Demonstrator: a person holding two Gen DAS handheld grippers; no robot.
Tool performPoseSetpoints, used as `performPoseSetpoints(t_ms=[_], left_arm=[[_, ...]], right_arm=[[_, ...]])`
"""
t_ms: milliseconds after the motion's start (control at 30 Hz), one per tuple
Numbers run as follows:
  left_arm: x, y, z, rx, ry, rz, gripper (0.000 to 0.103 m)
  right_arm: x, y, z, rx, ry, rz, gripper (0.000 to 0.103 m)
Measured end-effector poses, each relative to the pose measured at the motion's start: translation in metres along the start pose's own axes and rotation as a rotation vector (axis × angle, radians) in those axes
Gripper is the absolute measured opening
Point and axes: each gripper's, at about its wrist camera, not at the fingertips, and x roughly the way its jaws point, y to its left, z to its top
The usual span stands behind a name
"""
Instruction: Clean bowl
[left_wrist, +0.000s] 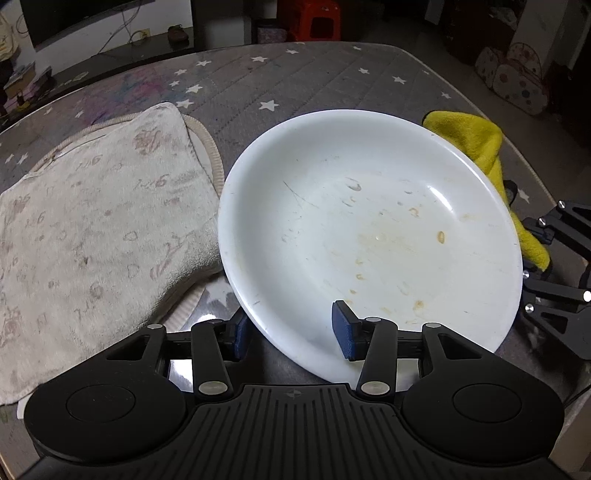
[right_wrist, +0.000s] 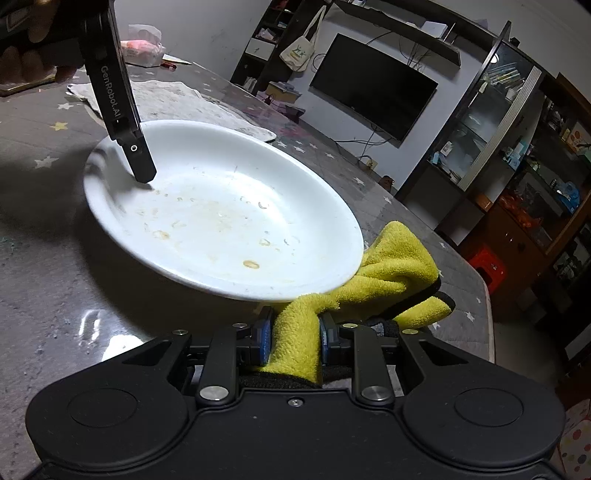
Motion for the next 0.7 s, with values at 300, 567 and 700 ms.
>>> performPoseSetpoints(t_ms=[300,567,700], left_arm=[[-0.004,0.006,-0.003,0.020,0.002,-0.039,0.040],[-0.010,0.011,-0.009,0.051,0.019,-0.092,0.040],[-0.012,0.014,-0.013,0.084,0.028,-0.110,0.040]], right_arm=[[-0.020,0.015,-0.005,0.000,-0.005,0.014,0.026],[-0.036,0.025,-0.001,-0.017,-0.016,0.044,0.026],[-0.047,0.033,-0.001,-0.021,-0.023,0.066,0.026]])
